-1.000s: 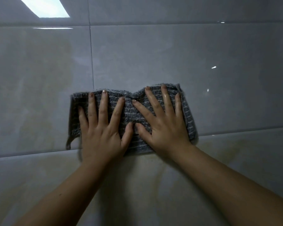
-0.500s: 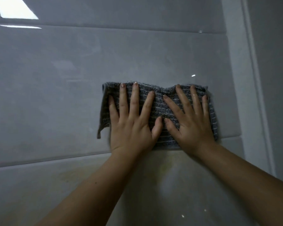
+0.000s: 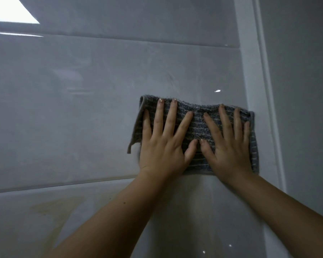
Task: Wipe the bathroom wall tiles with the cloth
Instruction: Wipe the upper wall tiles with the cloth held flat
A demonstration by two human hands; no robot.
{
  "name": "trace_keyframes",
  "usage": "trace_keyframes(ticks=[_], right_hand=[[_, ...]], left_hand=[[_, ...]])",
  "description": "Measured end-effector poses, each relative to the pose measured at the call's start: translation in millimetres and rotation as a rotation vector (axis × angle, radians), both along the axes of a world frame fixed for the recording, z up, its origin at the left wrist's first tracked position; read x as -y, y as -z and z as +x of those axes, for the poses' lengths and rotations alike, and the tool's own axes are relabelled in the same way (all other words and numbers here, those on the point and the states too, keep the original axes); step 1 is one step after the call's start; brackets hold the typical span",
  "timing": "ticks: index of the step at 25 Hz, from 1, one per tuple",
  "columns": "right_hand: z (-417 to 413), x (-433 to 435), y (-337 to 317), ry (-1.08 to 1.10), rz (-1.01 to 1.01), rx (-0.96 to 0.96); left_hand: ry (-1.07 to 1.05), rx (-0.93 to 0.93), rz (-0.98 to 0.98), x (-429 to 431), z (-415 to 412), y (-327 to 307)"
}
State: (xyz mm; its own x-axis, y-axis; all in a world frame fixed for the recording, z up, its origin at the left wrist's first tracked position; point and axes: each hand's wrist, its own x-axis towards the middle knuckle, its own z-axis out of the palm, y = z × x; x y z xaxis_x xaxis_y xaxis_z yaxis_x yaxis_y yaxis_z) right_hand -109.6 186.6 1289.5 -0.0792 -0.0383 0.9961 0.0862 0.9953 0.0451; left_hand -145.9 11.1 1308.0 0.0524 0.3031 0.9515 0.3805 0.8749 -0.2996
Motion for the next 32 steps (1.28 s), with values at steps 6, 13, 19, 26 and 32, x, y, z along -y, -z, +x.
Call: trace_keyframes(ticks=[6, 13, 19, 26, 32], right_hand=[[-9, 67, 10, 0.006, 0.001, 0.002], [-30, 193, 1, -0.023, 0.050, 0.002], [-48, 326, -1, -0.057, 0.114, 0.027], [-76, 485, -7, -0.078, 0.137, 0.034], [-82, 517, -8, -0.084, 0.190, 0.032]], left_hand=[[-0.004, -0.015, 0.013, 67, -10, 8], [-0.034, -0.023, 0.070, 195, -28, 10], [-0.092, -0.003, 0.126, 329, -47, 19], [-0.135, 0.002, 0.148, 488, -70, 16], [-0.112, -0.041, 0.172, 521, -78, 18]])
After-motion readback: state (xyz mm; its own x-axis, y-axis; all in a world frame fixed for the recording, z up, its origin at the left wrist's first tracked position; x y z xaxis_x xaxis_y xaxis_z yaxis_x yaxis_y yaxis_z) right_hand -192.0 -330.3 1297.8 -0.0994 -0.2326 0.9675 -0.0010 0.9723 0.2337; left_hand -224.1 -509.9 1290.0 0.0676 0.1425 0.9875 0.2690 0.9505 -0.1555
